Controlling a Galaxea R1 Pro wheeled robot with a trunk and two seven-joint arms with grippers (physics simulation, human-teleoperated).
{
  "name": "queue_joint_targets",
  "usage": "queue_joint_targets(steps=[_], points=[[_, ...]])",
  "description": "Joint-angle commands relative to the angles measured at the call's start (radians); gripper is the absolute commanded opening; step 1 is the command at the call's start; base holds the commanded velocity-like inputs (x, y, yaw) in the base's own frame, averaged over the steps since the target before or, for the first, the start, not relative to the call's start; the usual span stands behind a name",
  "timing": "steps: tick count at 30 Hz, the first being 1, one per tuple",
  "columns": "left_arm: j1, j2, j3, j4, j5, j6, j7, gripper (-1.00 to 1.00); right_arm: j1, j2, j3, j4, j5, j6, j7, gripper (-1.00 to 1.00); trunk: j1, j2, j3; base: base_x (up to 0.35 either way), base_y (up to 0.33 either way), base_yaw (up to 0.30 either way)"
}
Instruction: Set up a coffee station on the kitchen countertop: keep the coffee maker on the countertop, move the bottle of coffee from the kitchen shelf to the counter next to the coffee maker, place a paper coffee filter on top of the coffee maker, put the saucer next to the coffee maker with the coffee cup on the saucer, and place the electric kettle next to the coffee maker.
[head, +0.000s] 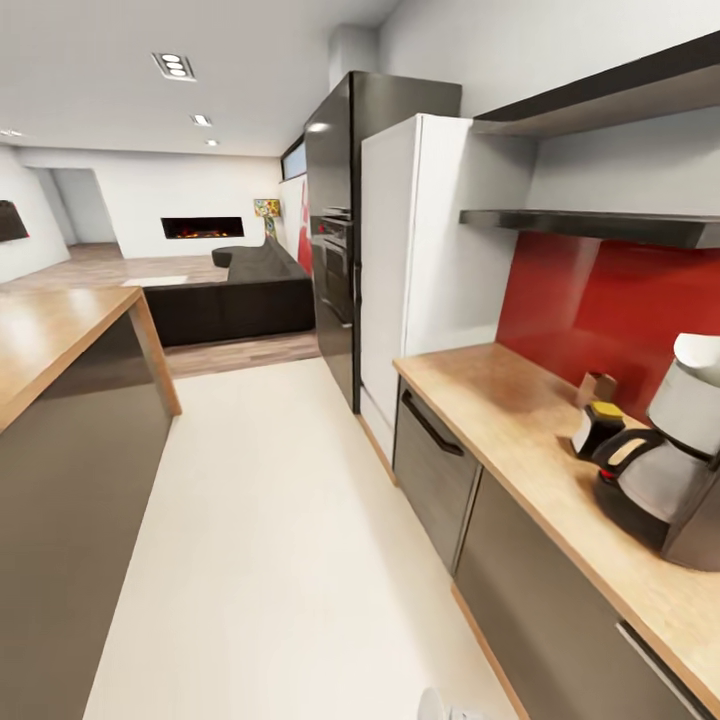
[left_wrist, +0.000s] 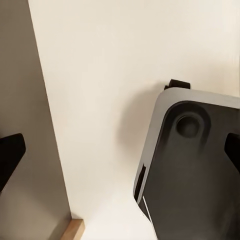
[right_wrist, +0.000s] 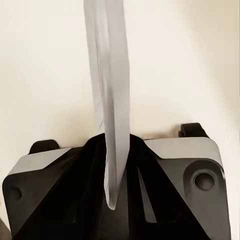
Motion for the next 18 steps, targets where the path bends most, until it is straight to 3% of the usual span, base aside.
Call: queue_joint_targets(steps=[1, 11, 18], points=[[-0.001, 0.0, 0.001, 0.001, 0.007, -0.004, 0.0, 1.0, 0.0, 0.0, 0.008, -0.002, -0.013, 0.005, 0.002, -1.0, 0.001, -0.002, -0.002, 0.316, 0.173, 0.266], [0.0, 0.001, 0.001, 0.001, 0.008, -0.004, 0.0, 1.0, 0.0, 0.0, 0.008, -0.002, -0.014, 0.005, 0.002, -1.0, 0.001, -0.002, -0.002, 0.305, 0.186, 0.266], [0.0, 0.001, 0.001, 0.001, 0.007, -0.004, 0.0, 1.0, 0.0, -0.001, 0.008, -0.002, -0.012, 0.006, 0.002, -1.0, 0.001, -0.002, -0.002, 0.332, 0.046, 0.041]])
